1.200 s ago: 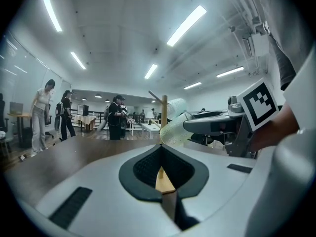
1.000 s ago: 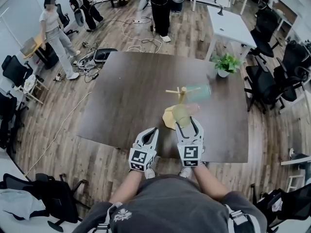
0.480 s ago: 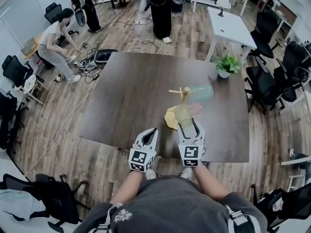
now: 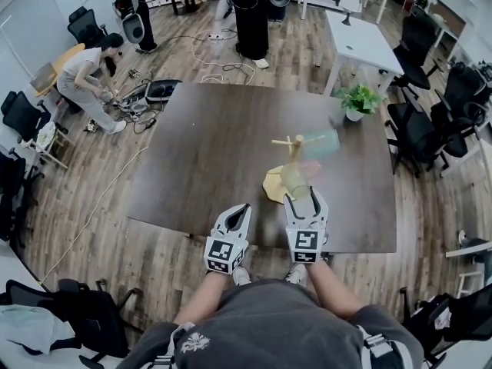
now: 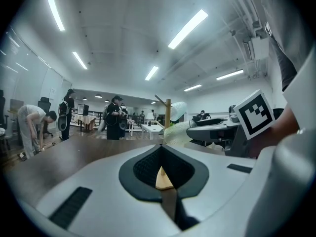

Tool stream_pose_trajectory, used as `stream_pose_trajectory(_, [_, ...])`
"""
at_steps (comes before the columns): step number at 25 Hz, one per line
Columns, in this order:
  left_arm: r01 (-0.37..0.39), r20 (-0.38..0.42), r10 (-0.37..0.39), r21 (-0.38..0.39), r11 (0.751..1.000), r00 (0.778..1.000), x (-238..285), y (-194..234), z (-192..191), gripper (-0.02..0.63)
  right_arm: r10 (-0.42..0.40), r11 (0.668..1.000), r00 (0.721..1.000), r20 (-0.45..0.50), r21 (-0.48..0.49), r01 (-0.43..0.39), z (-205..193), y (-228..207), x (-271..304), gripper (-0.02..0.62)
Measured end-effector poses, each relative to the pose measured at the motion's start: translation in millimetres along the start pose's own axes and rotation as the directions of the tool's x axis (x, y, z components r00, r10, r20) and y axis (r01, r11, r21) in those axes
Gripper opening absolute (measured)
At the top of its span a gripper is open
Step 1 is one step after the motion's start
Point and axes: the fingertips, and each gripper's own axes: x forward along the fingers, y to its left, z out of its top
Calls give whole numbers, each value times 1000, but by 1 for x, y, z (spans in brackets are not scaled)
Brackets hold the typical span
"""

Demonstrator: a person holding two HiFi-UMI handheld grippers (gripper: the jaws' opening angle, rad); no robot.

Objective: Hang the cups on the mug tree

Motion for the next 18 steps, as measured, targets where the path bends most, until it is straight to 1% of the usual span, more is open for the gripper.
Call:
stream_pose_trajectory(3, [21, 6, -21, 3, 1000, 1000, -4, -2, 0, 5, -23, 1000, 1000, -1, 14, 23, -2, 0, -10, 298])
stream_pose_trajectory(6, [48, 13, -48, 6, 999, 999, -9, -2, 3, 5, -36, 999, 999, -7, 7, 36, -9, 7, -18, 299])
stream_pose_trajectory(9, [86, 27, -86, 15, 996, 996, -14, -4, 10, 5, -51, 999, 998, -28, 9, 51, -19, 14, -23, 297])
stream_pose_trajectory(10, [101, 31, -101, 17, 995, 994, -16, -6, 12, 5, -65, 998, 997, -32, 9, 65, -20, 15, -27, 286])
stream_pose_trajectory(11, [116, 36, -117, 18, 993, 993, -18, -9, 13, 5, -85, 996, 996, -34, 8, 86, -21, 15, -32, 258])
stream_pose_trajectory(12, [130, 42, -131, 16, 991, 990, -20, -11, 15, 5, -110, 994, 993, -34, 4, 110, -22, 15, -37, 209])
stream_pose_trajectory(14, [151, 59, -151, 3, 988, 987, -24, -13, 17, 5, -149, 989, 988, -34, -1, 150, -22, 17, -46, 66])
stream_pose_trajectory(15, [158, 65, -158, -4, 987, 985, -26, -14, 17, 5, -156, 988, 987, -35, 4, 157, -21, 19, -50, 32])
stream_pose_trajectory(18, [183, 63, -181, -14, 983, 981, -25, -18, 13, 5, -148, 988, 988, -35, 33, 149, -17, 26, -61, 25])
